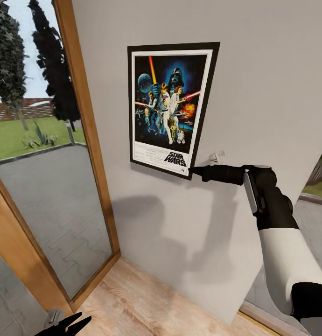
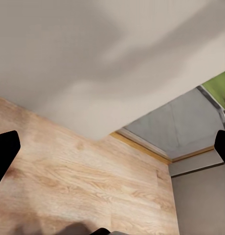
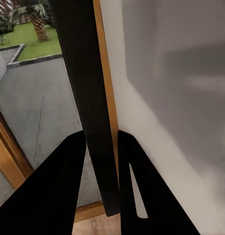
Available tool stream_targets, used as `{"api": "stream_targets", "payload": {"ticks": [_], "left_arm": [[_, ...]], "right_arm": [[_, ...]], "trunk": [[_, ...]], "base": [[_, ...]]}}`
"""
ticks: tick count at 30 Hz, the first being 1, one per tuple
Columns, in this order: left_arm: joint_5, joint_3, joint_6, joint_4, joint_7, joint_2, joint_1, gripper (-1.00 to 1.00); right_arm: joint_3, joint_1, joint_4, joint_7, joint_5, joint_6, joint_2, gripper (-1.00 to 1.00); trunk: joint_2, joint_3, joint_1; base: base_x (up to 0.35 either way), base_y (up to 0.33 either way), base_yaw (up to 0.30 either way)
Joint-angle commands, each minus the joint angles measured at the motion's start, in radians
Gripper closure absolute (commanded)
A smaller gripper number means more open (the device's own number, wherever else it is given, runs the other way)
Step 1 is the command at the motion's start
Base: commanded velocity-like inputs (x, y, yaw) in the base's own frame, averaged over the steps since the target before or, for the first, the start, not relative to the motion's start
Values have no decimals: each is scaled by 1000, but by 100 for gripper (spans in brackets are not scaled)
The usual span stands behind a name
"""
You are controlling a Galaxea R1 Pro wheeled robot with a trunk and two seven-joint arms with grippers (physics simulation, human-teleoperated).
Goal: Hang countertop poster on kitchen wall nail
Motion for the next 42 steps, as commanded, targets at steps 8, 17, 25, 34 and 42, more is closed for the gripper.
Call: {"api": "stream_targets", "payload": {"ticks": [8, 17, 25, 34, 42], "left_arm": [[10, -7, 1, 0, -1, 1, -1, -100], [9, -7, 1, 0, -1, 1, -1, -100], [10, -7, 1, 0, -1, 1, -1, -100], [9, -7, 0, 0, -1, 1, -1, -100], [10, -7, 0, 0, -1, 1, -1, -100]], "right_arm": [[-2, -1, -1, 8, 4, 6, 0, 100], [-2, -1, -1, 8, 4, 7, 0, 100], [-2, -1, -1, 8, 4, 6, 0, 100], [-2, -1, -1, 8, 4, 6, 0, 100], [-2, -1, -1, 8, 4, 6, 0, 100]], "trunk": [[-2, -2, 1], [-2, -2, 1], [-2, -2, 1], [-2, -2, 1], [-2, -2, 1]], "base": [[69, -52, 0], [3, -3, 0], [10, 0, 0], [102, 0, 0], [9, 0, 0]]}}
